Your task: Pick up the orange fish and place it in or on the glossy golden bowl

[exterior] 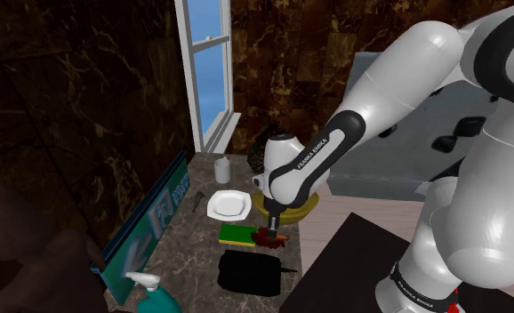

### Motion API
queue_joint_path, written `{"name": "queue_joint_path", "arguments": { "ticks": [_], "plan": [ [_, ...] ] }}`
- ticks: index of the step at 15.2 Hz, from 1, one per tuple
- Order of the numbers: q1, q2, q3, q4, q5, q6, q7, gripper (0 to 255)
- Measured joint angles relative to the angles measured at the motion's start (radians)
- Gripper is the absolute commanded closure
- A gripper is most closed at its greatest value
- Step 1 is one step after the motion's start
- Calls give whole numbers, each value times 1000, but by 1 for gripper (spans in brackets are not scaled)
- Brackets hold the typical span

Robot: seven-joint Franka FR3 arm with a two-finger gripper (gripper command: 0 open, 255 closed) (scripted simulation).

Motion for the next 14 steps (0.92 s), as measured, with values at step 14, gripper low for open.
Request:
{"name": "queue_joint_path", "arguments": {
  "ticks": [14],
  "plan": [
    [-13, -193, 1, 32, -71, -221, 72, 255]
  ]
}}
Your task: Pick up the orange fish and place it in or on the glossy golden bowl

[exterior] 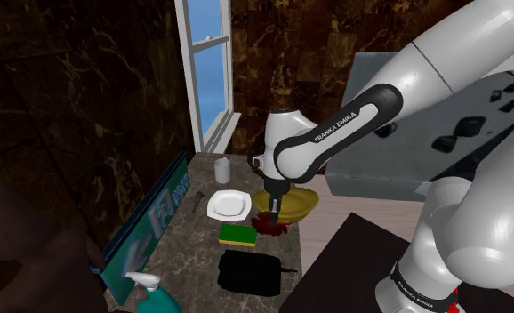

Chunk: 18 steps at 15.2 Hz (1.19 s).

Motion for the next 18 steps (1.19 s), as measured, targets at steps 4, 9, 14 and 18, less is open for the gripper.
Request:
{"name": "queue_joint_path", "arguments": {
  "ticks": [4, 9, 14, 18],
  "plan": [
    [-5, -49, -1, 14, -13, -63, 10, 255],
    [-16, -87, -10, 40, -27, -128, 8, 255],
    [-75, -51, -87, 105, -65, -169, -96, 255],
    [-124, -17, -155, 152, -90, -192, -194, 255]
  ]
}}
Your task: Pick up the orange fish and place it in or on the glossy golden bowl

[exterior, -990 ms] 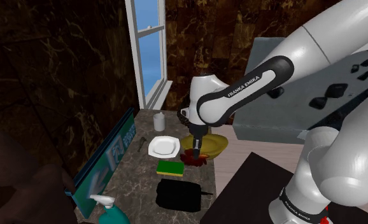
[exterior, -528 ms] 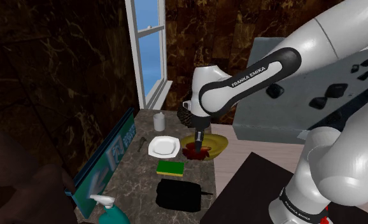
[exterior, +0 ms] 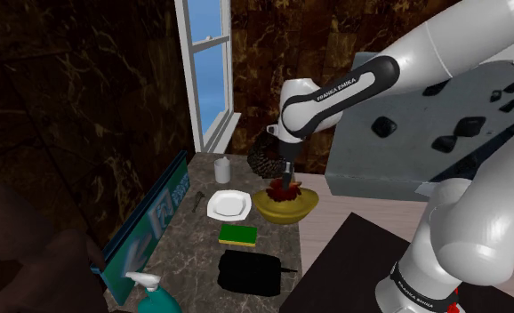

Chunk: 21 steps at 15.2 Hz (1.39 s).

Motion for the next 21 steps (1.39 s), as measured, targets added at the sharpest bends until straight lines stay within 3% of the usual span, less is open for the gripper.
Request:
{"name": "queue_joint_path", "arguments": {
  "ticks": [7, 21],
  "plan": [
    [-67, 118, -99, 146, -8, -43, -162, 255],
    [-73, 252, -111, 97, 52, 135, -238, 255]
  ]
}}
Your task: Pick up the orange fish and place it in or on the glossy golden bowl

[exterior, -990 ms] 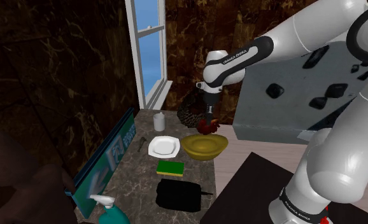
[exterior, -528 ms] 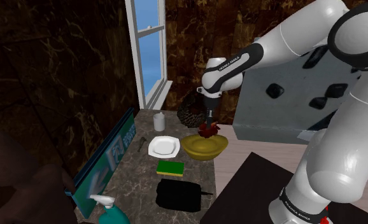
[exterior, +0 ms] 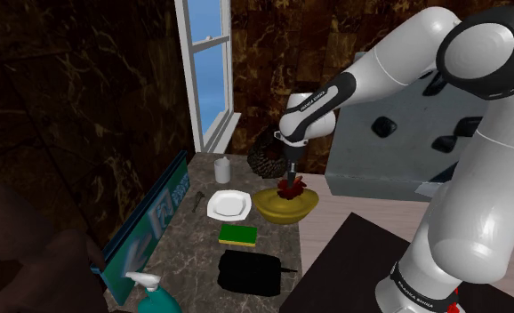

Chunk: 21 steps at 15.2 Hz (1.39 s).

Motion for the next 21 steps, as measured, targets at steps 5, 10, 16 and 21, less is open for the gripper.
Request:
{"name": "queue_joint_path", "arguments": {
  "ticks": [5, 10, 16, 21],
  "plan": [
    [0, 27, 1, -2, 15, 32, -13, 255],
    [1, 27, 1, -6, 15, 30, -12, 0],
    [1, 19, 1, -2, 9, 14, -6, 0],
    [-4, -49, -7, 40, -31, -92, 19, 0]
  ]
}}
